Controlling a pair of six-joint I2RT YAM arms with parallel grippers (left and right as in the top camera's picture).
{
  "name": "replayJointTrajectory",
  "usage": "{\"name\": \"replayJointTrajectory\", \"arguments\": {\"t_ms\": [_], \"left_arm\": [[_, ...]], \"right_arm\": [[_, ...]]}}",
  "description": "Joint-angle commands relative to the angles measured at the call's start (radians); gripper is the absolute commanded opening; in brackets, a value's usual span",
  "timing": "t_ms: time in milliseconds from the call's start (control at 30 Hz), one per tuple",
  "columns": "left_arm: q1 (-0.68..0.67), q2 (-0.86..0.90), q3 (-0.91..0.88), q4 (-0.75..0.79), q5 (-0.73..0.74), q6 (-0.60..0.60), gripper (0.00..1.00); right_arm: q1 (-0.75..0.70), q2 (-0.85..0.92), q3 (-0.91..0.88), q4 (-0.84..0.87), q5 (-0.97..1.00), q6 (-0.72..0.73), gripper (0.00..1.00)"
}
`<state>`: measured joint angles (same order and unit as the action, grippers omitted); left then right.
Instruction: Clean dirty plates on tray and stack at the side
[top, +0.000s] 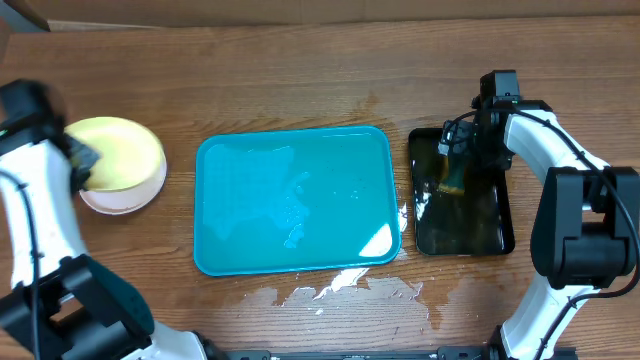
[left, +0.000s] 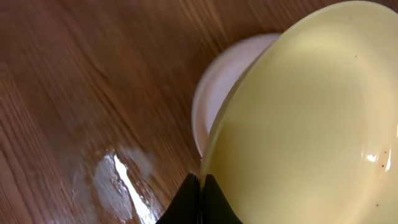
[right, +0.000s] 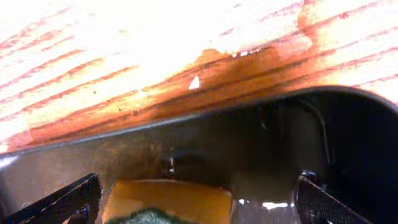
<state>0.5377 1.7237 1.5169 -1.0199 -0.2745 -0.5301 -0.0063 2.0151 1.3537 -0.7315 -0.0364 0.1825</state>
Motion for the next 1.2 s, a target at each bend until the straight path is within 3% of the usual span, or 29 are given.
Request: {"name": "replayJointTrajectory", "arguments": {"t_ms": [0,233,300,333,367,400,433,600,833,900,1167], "left_arm": [[0.061,-0.024,-0.026,0.036,0.089,-0.024,0.04],[0.091,-0.024,-0.121,0.159,0.119,-0.024,0.04],[0.09,-0.024,-0.146,0.187,0.127,-0.024,0.09],[0.09,-0.024,-0.155,0.193,0.131,-0.024,0.22],[0.09,-0.024,-0.159,0.194,0.137,-0.024,0.56],[0.09,-0.024,-0.161,0.193,0.138,-0.024,0.82],[0.09,-0.024,-0.161,0.193,0.138,-0.024,0.89],[0.09,-0.024,-0.16,0.195,0.248,0.036,0.9],[0.074,-0.024,-0.16,0.208,0.774,0.254,0.94],[0.058,-0.024,-0.16,0.209,0.853,0.297,0.95],[-0.032,-0.024,-0.16,0.209,0.807,0.317,1.0]], "right_arm": [[-0.008,0.009,-0.012,0.006,0.006,0.0,1.0],[-0.008,0.009,-0.012,0.006,0.006,0.0,1.0],[-0.008,0.009,-0.012,0.006,0.006,0.0,1.0],[-0.008,0.009,-0.012,0.006,0.006,0.0,1.0],[-0.008,0.009,-0.012,0.006,0.006,0.0,1.0],[-0.008,0.009,-0.012,0.006,0.006,0.0,1.0],[-0.008,0.009,-0.012,0.006,0.006,0.0,1.0],[-0.008,0.009,-0.012,0.006,0.006,0.0,1.0],[-0.008,0.009,-0.012,0.006,0.006,0.0,1.0],[-0.008,0.009,-0.012,0.006,0.006,0.0,1.0],[-0.008,0.009,-0.012,0.006,0.006,0.0,1.0]]}}
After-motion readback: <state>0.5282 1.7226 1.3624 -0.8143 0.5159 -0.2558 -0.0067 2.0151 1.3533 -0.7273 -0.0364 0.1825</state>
